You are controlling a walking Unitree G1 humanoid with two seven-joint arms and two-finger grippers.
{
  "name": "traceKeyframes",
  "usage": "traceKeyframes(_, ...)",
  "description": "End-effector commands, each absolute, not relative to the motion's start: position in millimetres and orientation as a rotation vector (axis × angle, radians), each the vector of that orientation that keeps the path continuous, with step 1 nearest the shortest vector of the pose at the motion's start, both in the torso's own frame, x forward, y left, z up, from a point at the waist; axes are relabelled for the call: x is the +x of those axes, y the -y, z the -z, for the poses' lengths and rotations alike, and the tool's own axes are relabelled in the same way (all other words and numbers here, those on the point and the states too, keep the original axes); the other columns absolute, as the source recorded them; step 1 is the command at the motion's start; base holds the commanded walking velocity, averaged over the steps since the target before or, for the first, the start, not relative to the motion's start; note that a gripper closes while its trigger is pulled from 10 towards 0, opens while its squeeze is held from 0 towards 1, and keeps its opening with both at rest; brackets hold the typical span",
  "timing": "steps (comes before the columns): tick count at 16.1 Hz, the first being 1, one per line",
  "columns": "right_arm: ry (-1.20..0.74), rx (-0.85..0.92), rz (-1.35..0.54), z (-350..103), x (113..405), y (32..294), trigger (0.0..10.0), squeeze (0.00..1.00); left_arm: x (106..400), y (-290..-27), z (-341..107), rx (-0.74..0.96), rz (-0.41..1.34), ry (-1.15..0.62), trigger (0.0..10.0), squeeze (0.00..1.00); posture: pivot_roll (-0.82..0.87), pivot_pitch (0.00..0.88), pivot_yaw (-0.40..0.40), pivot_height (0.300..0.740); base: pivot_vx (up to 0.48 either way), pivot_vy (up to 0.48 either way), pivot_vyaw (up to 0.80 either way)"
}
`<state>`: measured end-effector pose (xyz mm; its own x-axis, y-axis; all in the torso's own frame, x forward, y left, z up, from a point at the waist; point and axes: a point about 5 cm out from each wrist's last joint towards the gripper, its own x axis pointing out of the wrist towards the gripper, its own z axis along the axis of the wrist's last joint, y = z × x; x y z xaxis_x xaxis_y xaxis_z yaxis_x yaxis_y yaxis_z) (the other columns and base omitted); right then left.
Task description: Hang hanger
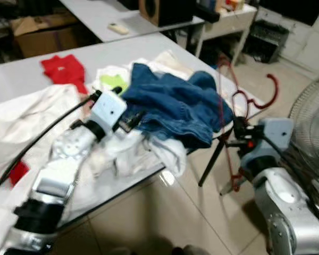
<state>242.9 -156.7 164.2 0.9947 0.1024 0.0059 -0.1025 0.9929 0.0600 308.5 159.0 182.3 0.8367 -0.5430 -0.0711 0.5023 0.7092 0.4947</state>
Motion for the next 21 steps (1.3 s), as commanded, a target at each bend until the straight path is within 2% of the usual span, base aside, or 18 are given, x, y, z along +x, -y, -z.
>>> traceKeyframes(1, 0.021, 0.049, -0.094, -166.7, 242.2, 160.9, 10.0, 0.00, 309.0, -147.9, -185.0, 0.543, 0.696, 0.093, 10.0, 0.00, -0.02, 0.049, -0.041, 0.740, 0.000, 0.000, 0.00)
traceKeyframes(3, 0.020, 0.039, -0.086, -166.4, 242.2, 164.3, 10.0, 0.00, 313.6, -136.5, -182.0, 0.483, 0.849, 0.062, 10.0, 0.00, -0.03, 0.050, -0.039, 0.740, 0.000, 0.000, 0.00)
traceKeyframes(5, 0.019, 0.033, -0.081, -166.0, 241.6, 165.8, 10.0, 0.00, 320.8, -130.7, -179.3, 0.481, 0.866, 0.058, 10.0, 0.00, -0.04, 0.052, -0.036, 0.740, 0.000, 0.000, 0.00)
traceKeyframes(10, 0.021, 0.025, -0.061, -166.1, 239.2, 169.3, 10.0, 0.00, 346.0, -131.8, -163.8, 0.715, 0.785, -0.010, 10.0, 0.00, -0.05, 0.058, -0.027, 0.740, 0.000, 0.000, 0.00)
traceKeyframes(12, 0.021, 0.029, -0.057, -165.6, 238.4, 168.7, 10.0, 0.00, 350.3, -138.0, -169.8, 0.677, 0.745, 0.014, 10.0, 0.00, -0.04, 0.056, -0.028, 0.740, 0.000, 0.000, 0.00)
traceKeyframes(17, 0.022, 0.028, -0.074, -165.5, 239.1, 166.6, 10.0, 0.00, 348.5, -139.4, -183.2, 0.502, 0.780, 0.090, 10.0, 0.00, -0.04, 0.050, -0.042, 0.740, 0.000, 0.000, 0.00)
traceKeyframes(19, 0.023, 0.025, -0.080, -165.3, 239.8, 166.1, 10.0, 0.00, 344.6, -139.2, -186.9, 0.468, 0.833, 0.102, 10.0, 0.00, -0.03, 0.046, -0.041, 0.740, 0.000, 0.000, 0.00)
traceKeyframes(21, 0.023, 0.024, -0.083, -164.9, 239.6, 165.0, 10.0, 0.00, 343.4, -143.1, -185.3, 0.507, 0.853, 0.091, 10.0, 0.00, -0.03, 0.042, -0.038, 0.740, 0.000, 0.000, 0.00)
